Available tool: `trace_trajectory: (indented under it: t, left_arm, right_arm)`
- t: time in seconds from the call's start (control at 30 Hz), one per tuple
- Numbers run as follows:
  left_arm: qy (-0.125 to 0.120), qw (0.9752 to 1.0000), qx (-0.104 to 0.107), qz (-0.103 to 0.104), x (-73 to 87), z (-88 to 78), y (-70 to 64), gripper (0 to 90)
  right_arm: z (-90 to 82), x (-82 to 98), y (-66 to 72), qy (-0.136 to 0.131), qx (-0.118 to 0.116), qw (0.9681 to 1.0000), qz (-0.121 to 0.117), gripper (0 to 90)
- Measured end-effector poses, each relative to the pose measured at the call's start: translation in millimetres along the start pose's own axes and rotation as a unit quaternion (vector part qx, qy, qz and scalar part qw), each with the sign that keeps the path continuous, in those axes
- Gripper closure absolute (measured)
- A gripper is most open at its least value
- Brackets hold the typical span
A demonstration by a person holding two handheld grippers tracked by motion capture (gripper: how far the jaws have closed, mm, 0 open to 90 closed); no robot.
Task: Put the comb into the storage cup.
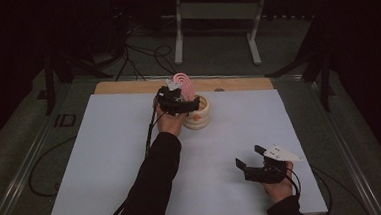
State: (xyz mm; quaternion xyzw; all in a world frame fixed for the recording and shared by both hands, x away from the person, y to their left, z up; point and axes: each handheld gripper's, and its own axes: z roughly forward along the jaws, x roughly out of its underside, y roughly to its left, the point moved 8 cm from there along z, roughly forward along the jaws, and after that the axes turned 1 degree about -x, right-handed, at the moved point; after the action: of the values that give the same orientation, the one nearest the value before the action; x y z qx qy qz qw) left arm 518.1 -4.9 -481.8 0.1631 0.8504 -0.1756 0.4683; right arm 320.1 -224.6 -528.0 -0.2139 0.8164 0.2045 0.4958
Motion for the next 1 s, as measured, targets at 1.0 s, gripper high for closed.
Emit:
trace_trajectory:
  t: [1.0]
  left_arm:
    - [-0.008,0.9997,0.016,0.017,6.5,-44.2,10.4,0.3]
  right_arm:
    - [1.5,0.7,2.9,0.003,-0.001,1.0,-0.003,8.7]
